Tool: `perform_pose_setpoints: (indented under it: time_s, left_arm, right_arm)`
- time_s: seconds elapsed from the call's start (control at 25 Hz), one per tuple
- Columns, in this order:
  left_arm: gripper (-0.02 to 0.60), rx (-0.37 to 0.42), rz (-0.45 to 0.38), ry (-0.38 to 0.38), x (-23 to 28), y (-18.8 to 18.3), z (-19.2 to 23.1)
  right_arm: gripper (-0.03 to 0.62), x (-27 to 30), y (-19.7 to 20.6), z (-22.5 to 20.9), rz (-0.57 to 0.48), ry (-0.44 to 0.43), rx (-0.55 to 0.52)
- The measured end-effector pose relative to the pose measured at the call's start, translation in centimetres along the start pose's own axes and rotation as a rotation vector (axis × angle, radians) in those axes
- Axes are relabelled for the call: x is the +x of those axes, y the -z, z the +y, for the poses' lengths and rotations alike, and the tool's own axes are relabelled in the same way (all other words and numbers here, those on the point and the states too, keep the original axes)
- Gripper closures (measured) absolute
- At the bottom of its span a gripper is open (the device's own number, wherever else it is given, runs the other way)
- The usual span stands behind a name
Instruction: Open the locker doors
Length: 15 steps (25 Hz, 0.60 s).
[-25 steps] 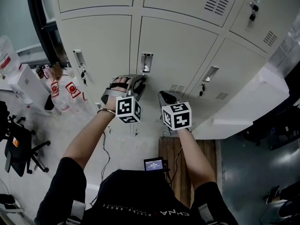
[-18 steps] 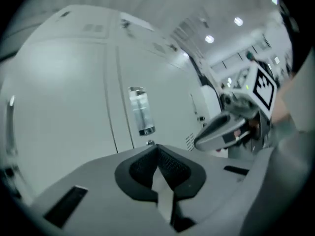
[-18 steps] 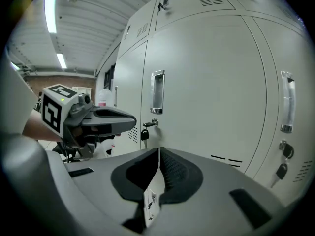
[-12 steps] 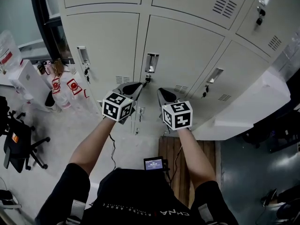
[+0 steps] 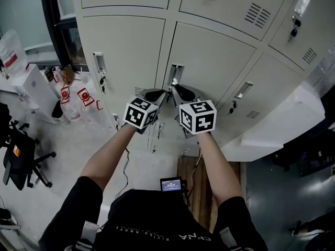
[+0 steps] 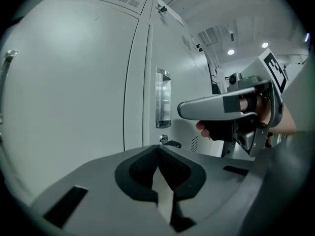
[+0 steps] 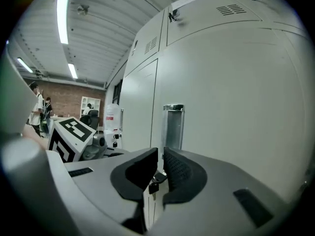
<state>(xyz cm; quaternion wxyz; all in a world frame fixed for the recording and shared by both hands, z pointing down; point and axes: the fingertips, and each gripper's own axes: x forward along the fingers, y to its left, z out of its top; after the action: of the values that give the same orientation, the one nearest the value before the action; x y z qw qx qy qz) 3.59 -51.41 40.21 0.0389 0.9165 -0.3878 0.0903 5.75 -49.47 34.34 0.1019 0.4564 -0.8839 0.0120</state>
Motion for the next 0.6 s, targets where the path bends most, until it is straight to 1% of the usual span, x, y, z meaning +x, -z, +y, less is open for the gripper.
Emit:
perform_pose_setpoints:
  time_s: [0.12, 0.28, 0.32, 0.4, 0.6]
  left_arm:
    - [0.563, 0.008, 0.005, -0.006, 0.4, -0.1, 0.3]
    - [0.563, 0.050, 0.020, -0.020, 0.8, -0.1, 0.7]
    - [0.563, 0.051, 0.022, -0.021, 1.0, -0.1, 0.8]
    - [0.563, 0.044, 0.023, -0.018, 1.2, -0.1, 0.9]
    - [0.563, 0.040, 0.023, -0.008, 1.9, -0.1, 1.1]
  right_arm:
    - [0.560, 0.7, -0.6, -0.2, 0.001, -0.004, 0.008]
    - [0.559, 1.3, -1.1, -0.5, -0.005, -0.024, 0.038]
    - [0.550, 1.4, -1.3, -0.5, -0.004, -0.035, 0.047]
    - [0.473, 1.8, -1.6, -0.4, 0.001, -0.057, 0.061]
    - [0.473, 2.8, -2.0, -0.6, 0.006, -0.047, 0.033]
